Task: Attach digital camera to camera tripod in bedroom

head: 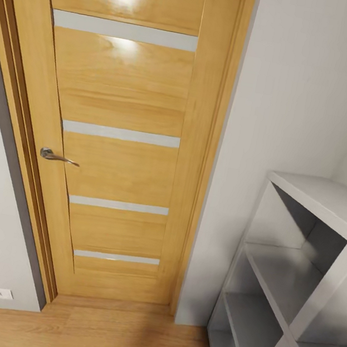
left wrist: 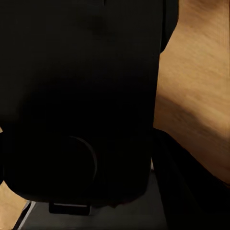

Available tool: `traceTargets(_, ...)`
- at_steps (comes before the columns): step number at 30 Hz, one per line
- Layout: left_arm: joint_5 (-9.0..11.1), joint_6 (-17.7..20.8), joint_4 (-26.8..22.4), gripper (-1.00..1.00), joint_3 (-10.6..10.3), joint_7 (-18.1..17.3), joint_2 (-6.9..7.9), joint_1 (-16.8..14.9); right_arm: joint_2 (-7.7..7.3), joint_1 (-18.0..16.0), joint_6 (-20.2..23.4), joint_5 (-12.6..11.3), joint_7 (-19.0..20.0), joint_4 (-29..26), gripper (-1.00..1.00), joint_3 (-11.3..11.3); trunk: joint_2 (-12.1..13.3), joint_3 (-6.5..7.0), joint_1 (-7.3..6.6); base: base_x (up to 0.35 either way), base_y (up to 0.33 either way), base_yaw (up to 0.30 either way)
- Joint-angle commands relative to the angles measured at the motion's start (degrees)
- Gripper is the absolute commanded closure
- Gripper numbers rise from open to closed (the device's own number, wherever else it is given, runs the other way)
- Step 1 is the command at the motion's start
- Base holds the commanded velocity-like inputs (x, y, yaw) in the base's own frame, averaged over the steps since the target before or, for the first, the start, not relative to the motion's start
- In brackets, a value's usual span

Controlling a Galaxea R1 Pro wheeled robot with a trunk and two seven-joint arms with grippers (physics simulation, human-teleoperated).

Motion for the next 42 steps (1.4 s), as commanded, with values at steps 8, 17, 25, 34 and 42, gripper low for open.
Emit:
traceTargets(8,0.3,-1.4,0.0,1.00,-0.5,0.1,-0.37,0.3,0.01,0.4,-1.0,-0.2,5.3,0.2,-1.00,0.4,3.2,1.38,-1.77,0.000,0.000,0.000)
traceTargets(17,0.3,-1.5,0.0,1.00,-0.5,0.1,-0.51,0.3,-0.39,0.5,-1.2,-0.4,9.8,0.2,-1.00,0.4,6.8,3.00,-3.74,0.000,0.000,0.000)
traceTargets(25,0.3,-1.5,0.0,1.00,-0.5,0.1,-0.49,0.3,-0.17,0.5,-1.1,-0.3,10.0,0.1,-1.00,0.4,10.0,4.44,-5.50,0.000,0.000,0.000)
traceTargets(34,0.3,-1.5,0.0,1.00,-0.5,0.1,-0.51,0.3,-0.03,0.5,-1.0,-0.2,10.0,0.1,-1.00,0.4,13.6,6.05,-7.48,0.000,0.000,0.000)
traceTargets(42,0.3,-1.5,0.0,1.00,-0.5,0.1,-0.52,0.3,-0.08,0.5,-0.8,-0.2,10.0,0.1,-1.00,0.4,16.8,7.49,-9.23,0.000,0.000,0.000)
